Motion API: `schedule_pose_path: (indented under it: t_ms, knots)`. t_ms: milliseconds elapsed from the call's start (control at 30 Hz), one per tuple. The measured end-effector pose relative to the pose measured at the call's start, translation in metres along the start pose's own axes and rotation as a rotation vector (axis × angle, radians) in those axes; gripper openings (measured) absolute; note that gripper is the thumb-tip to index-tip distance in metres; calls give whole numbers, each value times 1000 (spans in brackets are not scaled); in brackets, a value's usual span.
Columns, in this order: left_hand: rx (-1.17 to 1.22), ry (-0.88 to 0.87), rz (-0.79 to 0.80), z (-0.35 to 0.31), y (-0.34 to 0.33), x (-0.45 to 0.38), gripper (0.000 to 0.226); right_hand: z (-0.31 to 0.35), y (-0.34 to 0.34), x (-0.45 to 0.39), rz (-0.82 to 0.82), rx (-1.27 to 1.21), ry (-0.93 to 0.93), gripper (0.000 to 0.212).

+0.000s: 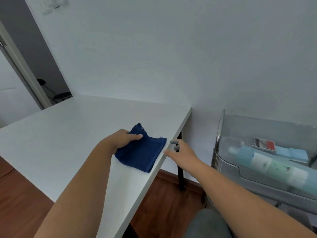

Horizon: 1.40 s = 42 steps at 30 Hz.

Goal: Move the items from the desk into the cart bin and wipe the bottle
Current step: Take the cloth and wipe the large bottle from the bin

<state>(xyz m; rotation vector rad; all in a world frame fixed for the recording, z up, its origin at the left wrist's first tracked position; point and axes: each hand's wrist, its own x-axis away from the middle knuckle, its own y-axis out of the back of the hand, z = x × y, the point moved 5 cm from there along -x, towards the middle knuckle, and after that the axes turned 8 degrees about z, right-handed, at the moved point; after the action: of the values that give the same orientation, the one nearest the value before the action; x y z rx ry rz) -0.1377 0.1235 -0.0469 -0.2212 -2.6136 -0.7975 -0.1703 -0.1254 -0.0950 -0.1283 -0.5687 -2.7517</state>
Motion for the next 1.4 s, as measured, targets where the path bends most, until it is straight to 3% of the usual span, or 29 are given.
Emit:
schedule_pose_path:
  t_ms: [133,300,367,467,667,933,1100,1267,1400]
  knots:
    - [-26,-265,31,-31,-13,14,21,24,9,-3,-112,147,164,69]
    - [-131,-539,36,-88,-26,50,8,57,23,-2,4,70,267,91]
    - [-119,-656,47,-114,-34,66,10,67,33,6,64,-55,293,82]
    - [-107,-792,46,-149,-47,86,15,77,52,23,113,-188,354,51]
    - [-2,-946,25,-199,-78,99,17,77,104,69,6,-385,408,27]
    - [183,-927,117,-235,-161,69,19,51,181,122,-208,-490,368,33]
    - [128,-842,104,-242,-212,40,12,12,227,143,-384,-574,299,23]
    - [-101,-763,36,-235,-253,12,19,-32,270,161,-512,-652,223,20]
    - [-517,-661,105,-225,-295,-16,34,-61,294,174,-594,-672,178,21]
